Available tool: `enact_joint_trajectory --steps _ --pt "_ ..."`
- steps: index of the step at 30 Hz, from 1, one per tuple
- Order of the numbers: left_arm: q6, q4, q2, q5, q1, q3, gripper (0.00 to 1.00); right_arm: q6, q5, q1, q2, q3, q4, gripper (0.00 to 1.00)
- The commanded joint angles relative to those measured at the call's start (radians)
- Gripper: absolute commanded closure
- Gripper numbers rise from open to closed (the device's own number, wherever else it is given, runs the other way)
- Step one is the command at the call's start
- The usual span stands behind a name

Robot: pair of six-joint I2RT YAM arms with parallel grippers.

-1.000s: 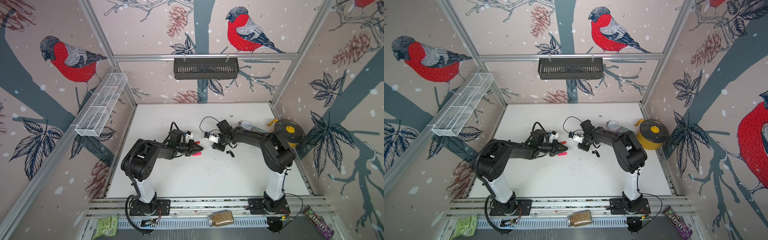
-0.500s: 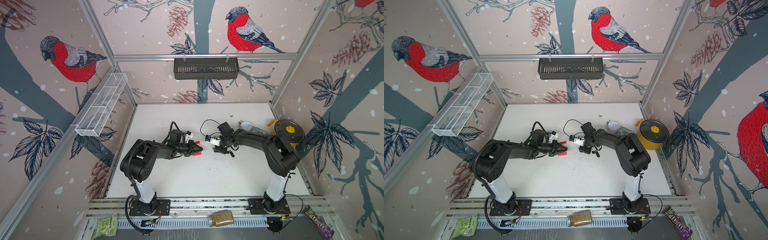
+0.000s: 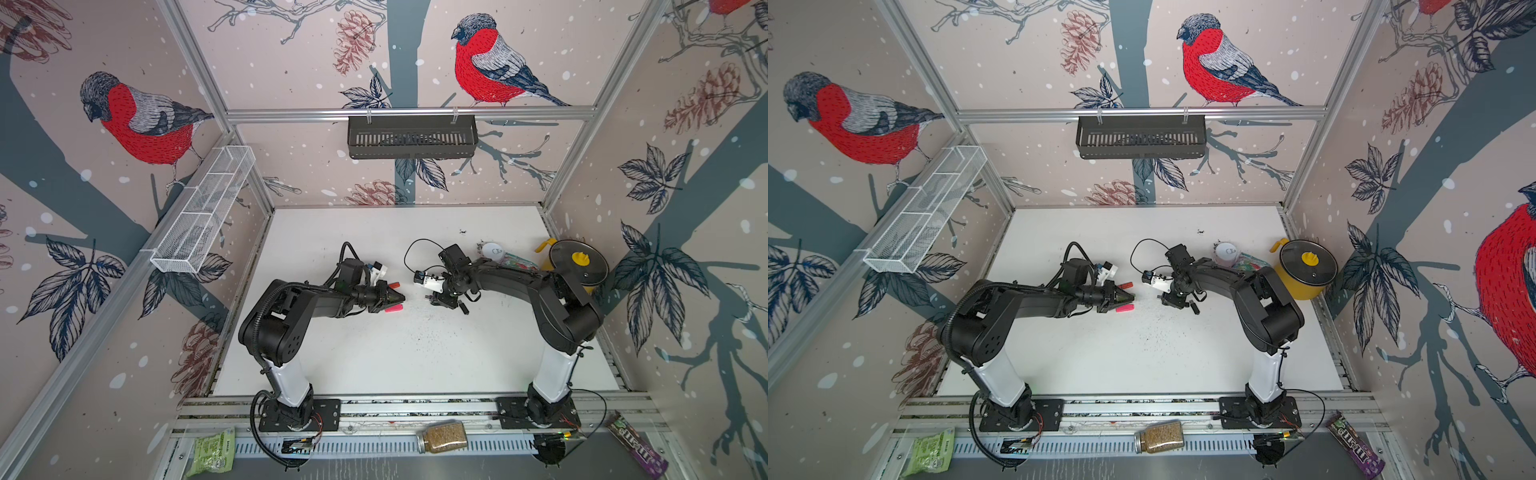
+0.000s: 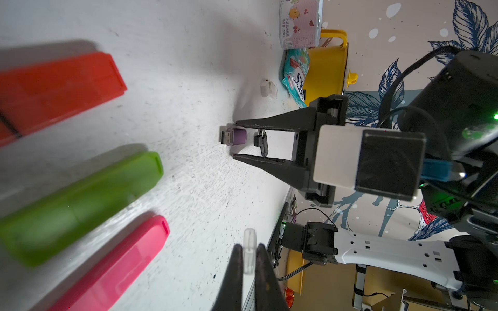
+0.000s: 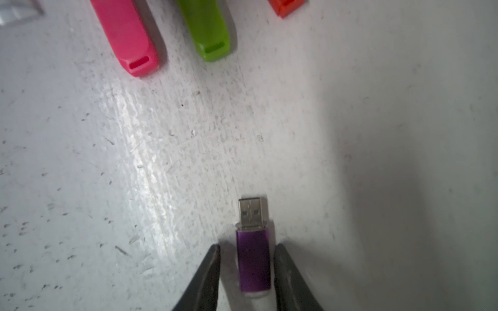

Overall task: Close the usb drive cover
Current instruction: Pick up the USB drive from the center of the board.

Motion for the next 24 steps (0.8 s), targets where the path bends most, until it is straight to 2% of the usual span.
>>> enact_joint_trajectory --steps 1,7,9,11,13,18,24 --pt "0.012 -0.008 -0.006 0.022 0.002 0.008 0.95 -0.022 0.034 -0.002 0.03 0.01 -0.067 0.7" --pt "0.016 -0.012 -0.008 0.025 0.002 0.006 0.96 -0.031 0.036 -0.009 0.026 0.004 -0.08 0.77" --pt "0.017 -0.012 -0.006 0.028 0.002 0.007 0.96 -0.029 0.042 -0.009 0.022 0.0 -0.082 0.75" --pt "0.018 -0.012 -0.009 0.029 0.001 0.005 0.95 -0.029 0.045 -0.013 0.012 -0.005 -0.079 0.66" --pt "0.018 -0.014 -0.014 0.027 0.001 0.002 0.95 -0.029 0.045 -0.018 -0.002 -0.011 -0.079 0.64" --pt "0.018 -0.014 -0.019 0.025 0.001 -0.002 0.96 -0.037 0.041 -0.03 -0.011 -0.016 -0.09 0.64" --pt "0.019 -0.018 -0.023 0.022 0.001 0.0 0.95 -0.048 0.016 -0.031 0.017 -0.003 -0.107 0.69"
